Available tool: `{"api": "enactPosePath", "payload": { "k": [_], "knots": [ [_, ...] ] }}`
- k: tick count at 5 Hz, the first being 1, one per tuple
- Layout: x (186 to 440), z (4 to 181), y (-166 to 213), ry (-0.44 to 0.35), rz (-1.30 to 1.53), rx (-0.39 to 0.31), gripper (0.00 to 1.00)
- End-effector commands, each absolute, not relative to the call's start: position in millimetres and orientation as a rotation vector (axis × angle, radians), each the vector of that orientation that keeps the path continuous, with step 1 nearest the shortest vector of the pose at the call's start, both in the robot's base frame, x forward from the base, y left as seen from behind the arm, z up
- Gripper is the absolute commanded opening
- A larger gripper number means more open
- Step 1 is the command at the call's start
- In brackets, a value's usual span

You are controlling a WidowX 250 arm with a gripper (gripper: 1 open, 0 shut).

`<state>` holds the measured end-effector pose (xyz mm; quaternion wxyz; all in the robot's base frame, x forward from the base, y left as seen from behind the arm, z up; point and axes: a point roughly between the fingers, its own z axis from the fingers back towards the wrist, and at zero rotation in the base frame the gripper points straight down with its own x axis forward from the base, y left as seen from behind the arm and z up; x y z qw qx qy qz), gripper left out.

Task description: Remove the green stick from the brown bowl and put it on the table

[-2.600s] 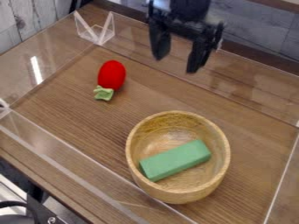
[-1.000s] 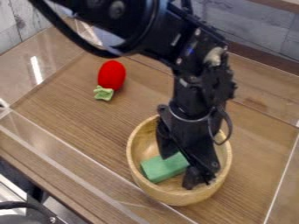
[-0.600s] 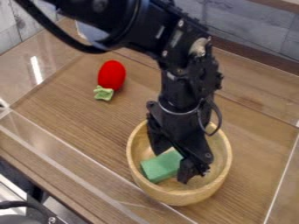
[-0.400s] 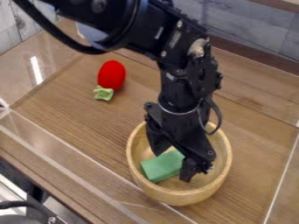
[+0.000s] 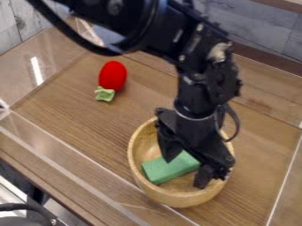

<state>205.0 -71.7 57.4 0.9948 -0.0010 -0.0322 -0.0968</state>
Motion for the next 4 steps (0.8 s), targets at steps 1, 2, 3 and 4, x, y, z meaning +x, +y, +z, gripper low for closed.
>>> {"api": "enactPosePath", "payload": {
  "k": [1, 2, 3, 4],
  "knots": [
    [211.9, 60.5, -64.5, -0.096, -0.240, 0.000, 1.00],
    [209.6, 55.1, -54.3, -0.088, -0.272, 0.002, 1.00],
    [219.7, 72.6, -40.8, -0.093, -0.258, -0.005, 1.00],
    [228.4, 83.7, -32.5, -0.098, -0.254, -0.005, 1.00]
  ]
}}
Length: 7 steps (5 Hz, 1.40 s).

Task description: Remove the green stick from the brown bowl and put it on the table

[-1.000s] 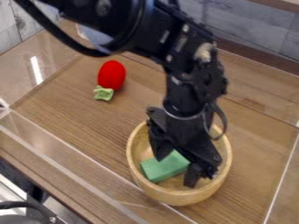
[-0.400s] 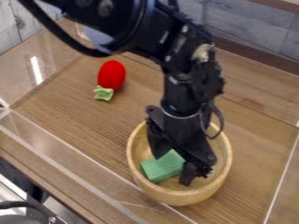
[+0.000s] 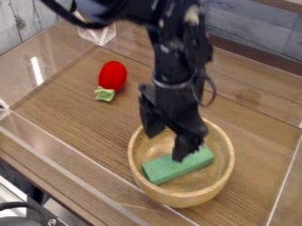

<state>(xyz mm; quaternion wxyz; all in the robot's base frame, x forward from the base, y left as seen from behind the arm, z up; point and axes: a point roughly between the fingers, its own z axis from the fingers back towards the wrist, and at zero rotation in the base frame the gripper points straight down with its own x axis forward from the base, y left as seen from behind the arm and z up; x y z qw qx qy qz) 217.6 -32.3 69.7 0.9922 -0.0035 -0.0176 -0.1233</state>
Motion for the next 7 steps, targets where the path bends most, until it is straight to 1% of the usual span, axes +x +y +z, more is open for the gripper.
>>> {"api": "enactPosePath", "payload": {
  "k": [1, 2, 4, 5, 7],
  "knots": [
    [233.5, 86.7, -27.7, -0.094, -0.280, 0.004, 1.00],
    [233.3, 76.0, -31.0, -0.083, -0.366, 0.006, 1.00],
    [215.6, 44.9, -43.9, -0.093, -0.250, -0.017, 1.00],
    [210.8, 37.7, -48.4, -0.098, -0.196, -0.018, 0.00],
    [214.8, 40.4, -36.3, -0.110, -0.129, -0.027, 0.00]
  ]
}}
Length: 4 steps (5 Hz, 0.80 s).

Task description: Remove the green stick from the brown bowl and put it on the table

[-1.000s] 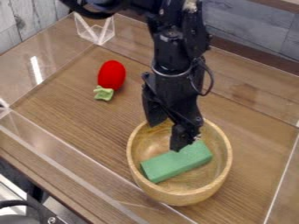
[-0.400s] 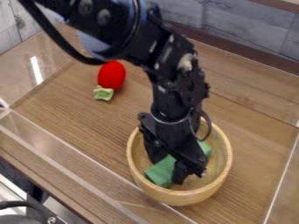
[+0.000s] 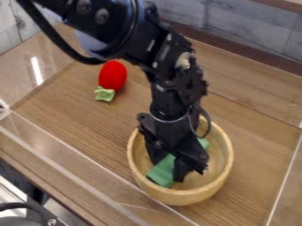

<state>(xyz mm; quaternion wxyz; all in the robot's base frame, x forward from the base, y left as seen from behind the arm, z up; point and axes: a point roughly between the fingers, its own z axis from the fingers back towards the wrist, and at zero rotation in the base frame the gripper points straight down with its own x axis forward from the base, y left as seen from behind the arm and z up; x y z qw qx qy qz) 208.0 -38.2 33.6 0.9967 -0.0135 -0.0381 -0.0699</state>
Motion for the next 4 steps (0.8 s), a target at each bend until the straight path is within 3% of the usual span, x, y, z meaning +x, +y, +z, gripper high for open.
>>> {"api": "enactPosePath", "payload": {
  "k": [1, 4],
  "knots": [
    [218.1, 43.6, -38.9, -0.115, -0.154, -0.036, 0.00],
    [214.4, 56.7, -31.9, -0.128, -0.169, -0.057, 0.00]
  ]
}}
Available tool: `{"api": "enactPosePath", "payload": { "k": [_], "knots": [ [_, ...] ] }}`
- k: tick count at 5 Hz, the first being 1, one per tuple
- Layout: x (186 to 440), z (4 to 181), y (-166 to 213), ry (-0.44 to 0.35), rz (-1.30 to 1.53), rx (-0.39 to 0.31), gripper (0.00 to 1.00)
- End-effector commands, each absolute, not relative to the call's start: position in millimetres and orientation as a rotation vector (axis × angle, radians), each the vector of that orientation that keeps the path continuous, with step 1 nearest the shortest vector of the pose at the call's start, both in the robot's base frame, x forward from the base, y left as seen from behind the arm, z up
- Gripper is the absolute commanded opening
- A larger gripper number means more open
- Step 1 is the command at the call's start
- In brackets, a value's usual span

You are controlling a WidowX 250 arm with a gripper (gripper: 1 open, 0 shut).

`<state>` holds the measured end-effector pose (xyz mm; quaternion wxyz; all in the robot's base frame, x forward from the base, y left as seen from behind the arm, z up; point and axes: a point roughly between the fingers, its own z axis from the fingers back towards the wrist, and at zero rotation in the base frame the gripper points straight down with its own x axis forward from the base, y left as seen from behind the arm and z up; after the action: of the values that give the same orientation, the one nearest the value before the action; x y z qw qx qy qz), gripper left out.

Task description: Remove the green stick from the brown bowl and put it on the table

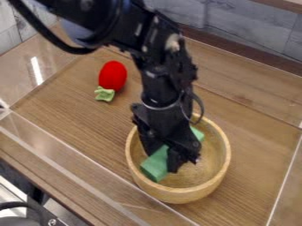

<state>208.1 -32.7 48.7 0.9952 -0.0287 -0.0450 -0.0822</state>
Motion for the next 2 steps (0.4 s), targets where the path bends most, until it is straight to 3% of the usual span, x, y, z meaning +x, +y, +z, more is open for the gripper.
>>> {"api": "enactPosePath", "payload": {
  "k": [1, 2],
  "knots": [
    [216.0, 48.4, -35.0, -0.130, -0.185, -0.068, 0.00],
    [217.5, 39.8, -37.7, -0.129, -0.202, -0.074, 0.00]
  ]
}}
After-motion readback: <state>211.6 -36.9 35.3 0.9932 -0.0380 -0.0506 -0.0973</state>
